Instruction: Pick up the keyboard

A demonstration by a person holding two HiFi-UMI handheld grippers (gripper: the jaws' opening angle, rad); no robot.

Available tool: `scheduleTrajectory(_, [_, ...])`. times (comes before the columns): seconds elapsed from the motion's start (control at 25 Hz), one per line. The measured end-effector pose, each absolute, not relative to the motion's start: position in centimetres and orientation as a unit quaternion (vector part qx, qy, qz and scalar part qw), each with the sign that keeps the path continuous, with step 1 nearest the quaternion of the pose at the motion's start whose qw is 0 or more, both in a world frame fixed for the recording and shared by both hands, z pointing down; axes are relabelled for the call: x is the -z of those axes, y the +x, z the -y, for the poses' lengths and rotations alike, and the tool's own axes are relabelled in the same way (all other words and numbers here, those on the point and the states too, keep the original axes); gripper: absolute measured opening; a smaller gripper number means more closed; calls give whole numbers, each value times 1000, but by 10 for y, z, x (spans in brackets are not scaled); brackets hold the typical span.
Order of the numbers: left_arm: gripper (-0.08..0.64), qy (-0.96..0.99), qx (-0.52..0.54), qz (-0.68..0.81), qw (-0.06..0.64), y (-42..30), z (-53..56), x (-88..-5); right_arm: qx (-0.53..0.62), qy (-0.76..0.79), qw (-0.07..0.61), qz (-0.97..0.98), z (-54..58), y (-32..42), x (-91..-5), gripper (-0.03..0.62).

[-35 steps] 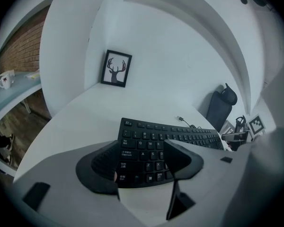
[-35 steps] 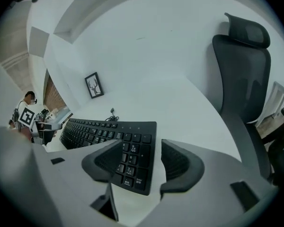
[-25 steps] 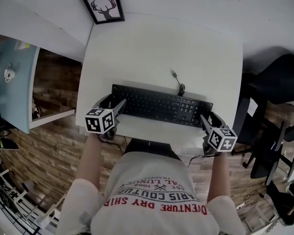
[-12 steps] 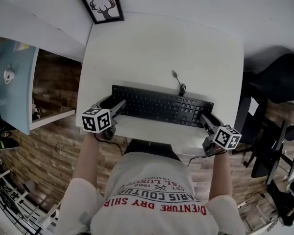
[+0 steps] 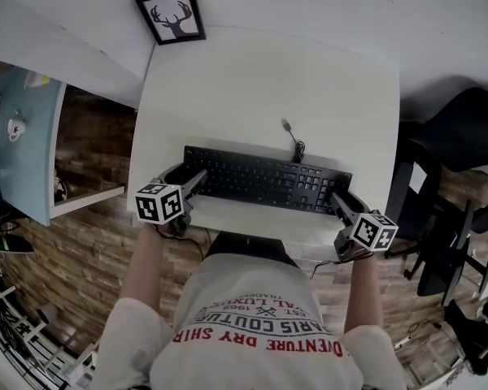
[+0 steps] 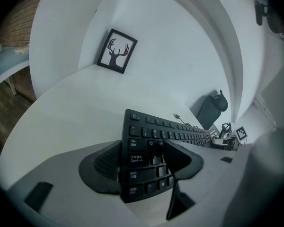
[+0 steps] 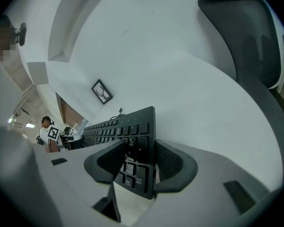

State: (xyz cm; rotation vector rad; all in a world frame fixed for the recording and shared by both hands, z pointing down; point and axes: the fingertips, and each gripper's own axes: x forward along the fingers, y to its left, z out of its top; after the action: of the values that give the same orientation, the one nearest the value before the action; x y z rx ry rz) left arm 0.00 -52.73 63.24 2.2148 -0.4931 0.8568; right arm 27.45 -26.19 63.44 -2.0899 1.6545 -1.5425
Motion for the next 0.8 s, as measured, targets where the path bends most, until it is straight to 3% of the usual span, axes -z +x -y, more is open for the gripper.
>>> scheduleTrajectory(0.16, [291,858,-322,194,349,-7,523,-629,492,-679,32,-544,261,270,-629,210])
scheduleTrajectory(0.36, [291,866,-297,193,352,-13,504,-686,470,-692,17,-548,244,265,-674,210])
scheduleTrajectory(0.56, [291,880,-273,199,333,-5,524,-619,437,-701,25,-563,266,275,-609,210])
scheduleTrajectory(0.72, [291,898,-224,184,330,-11,487,-731,393,-724,4,-567,227,264,-698,210])
scheduleTrajectory(0.8, [291,908,-202,179,322,-9,483,-748,374,-731,-3,-571,222,265,-710,210])
